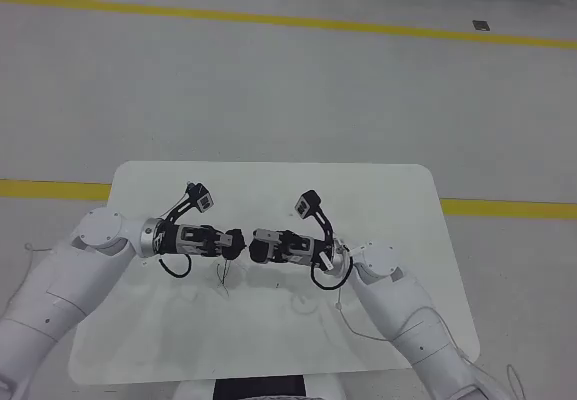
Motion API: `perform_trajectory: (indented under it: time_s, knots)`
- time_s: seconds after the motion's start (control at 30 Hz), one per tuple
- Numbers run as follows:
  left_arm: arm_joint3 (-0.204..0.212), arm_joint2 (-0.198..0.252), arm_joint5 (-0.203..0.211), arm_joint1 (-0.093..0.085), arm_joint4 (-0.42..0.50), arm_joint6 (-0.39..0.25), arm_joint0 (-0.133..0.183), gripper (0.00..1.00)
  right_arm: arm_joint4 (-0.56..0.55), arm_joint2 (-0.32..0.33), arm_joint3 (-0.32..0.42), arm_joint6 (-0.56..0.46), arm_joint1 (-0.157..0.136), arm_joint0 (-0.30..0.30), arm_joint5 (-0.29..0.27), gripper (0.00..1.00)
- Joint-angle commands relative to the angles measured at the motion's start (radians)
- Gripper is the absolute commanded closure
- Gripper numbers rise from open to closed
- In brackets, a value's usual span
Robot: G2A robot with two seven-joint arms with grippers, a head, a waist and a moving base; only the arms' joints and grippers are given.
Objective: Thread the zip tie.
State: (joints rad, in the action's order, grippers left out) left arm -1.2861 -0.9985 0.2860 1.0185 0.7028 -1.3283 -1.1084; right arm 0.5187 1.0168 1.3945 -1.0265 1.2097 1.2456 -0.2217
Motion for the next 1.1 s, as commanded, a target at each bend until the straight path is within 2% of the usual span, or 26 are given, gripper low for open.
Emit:
perform_trajectory:
  time_s: [0.0, 0.8, 0.87, 0.93, 1.07]
  knots:
    - [-0.001, 0.000, 0.000, -0.001, 0.000, 0.000, 0.000, 1.00, -0.004, 0.000, 0.002, 0.004, 0.000, 0.001, 0.001, 0.00]
    - [0.000, 0.023, 0.003, 0.000, -0.001, 0.014, 0.007, 1.00, -0.017, 0.005, 0.007, 0.058, -0.003, 0.022, -0.008, 0.00]
    - [-0.007, 0.029, 0.001, 0.001, -0.005, 0.009, 0.010, 1.00, -0.017, 0.006, 0.007, 0.062, -0.003, 0.023, -0.009, 0.00]
    - [-0.041, 0.038, -0.019, 0.003, 0.014, 0.001, 0.012, 1.00, -0.010, 0.005, 0.007, 0.062, -0.003, 0.025, -0.009, 0.00]
    - [-0.041, 0.038, -0.019, 0.003, 0.014, 0.001, 0.012, 1.00, -0.010, 0.005, 0.007, 0.062, -0.003, 0.025, -0.009, 0.00]
